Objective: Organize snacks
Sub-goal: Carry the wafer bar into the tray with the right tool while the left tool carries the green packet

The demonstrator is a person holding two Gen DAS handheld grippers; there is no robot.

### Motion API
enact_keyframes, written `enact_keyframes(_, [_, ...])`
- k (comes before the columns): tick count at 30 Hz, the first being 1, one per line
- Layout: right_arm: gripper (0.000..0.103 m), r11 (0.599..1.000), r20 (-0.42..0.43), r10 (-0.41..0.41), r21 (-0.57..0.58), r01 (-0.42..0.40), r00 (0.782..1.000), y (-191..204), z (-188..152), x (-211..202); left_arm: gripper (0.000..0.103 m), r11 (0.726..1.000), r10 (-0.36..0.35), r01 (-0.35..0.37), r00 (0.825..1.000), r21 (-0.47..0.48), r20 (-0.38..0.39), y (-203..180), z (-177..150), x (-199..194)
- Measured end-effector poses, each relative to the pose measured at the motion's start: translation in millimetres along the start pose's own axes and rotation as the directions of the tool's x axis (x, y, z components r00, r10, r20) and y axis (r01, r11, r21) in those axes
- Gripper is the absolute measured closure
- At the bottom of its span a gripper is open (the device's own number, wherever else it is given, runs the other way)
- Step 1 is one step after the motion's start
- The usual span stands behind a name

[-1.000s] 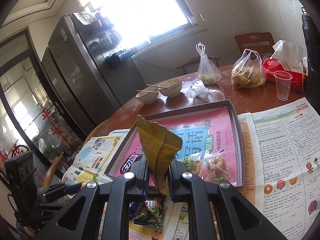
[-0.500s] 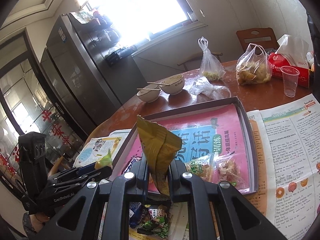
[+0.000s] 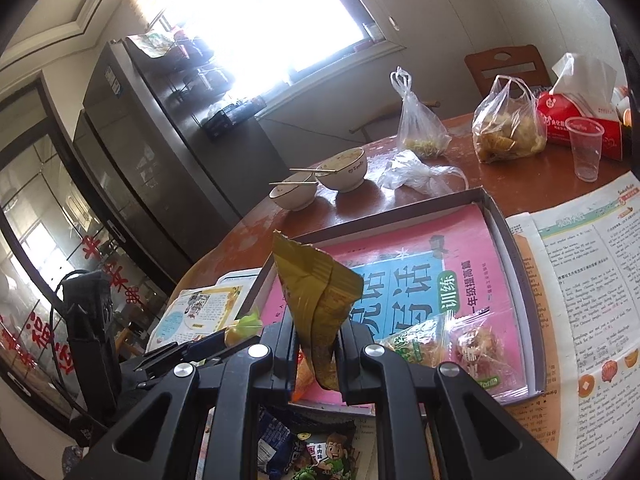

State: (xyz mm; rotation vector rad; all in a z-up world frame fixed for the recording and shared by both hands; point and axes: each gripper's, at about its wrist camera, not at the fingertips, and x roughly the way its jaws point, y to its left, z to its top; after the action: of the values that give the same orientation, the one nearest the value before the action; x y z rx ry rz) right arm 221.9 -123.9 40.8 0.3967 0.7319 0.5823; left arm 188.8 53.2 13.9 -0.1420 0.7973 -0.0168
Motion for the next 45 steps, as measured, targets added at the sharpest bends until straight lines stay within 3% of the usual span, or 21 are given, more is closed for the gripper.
enact_keyframes(20, [0.087, 0.998, -0.053, 0.036, 0.053, -0.033, 0.998, -5, -10, 24, 0.057, 1.0, 0.009, -0.009, 1.0, 0.018, -0.015, -4, -4, 15])
enact_keyframes(45, [0.08, 0.991, -0.114, -0.051, 0.116, 0.064, 0.992, -35, -18, 23, 0.057, 1.0, 0.022, -0.021, 1.0, 0.018, -0.021, -1, -6, 17])
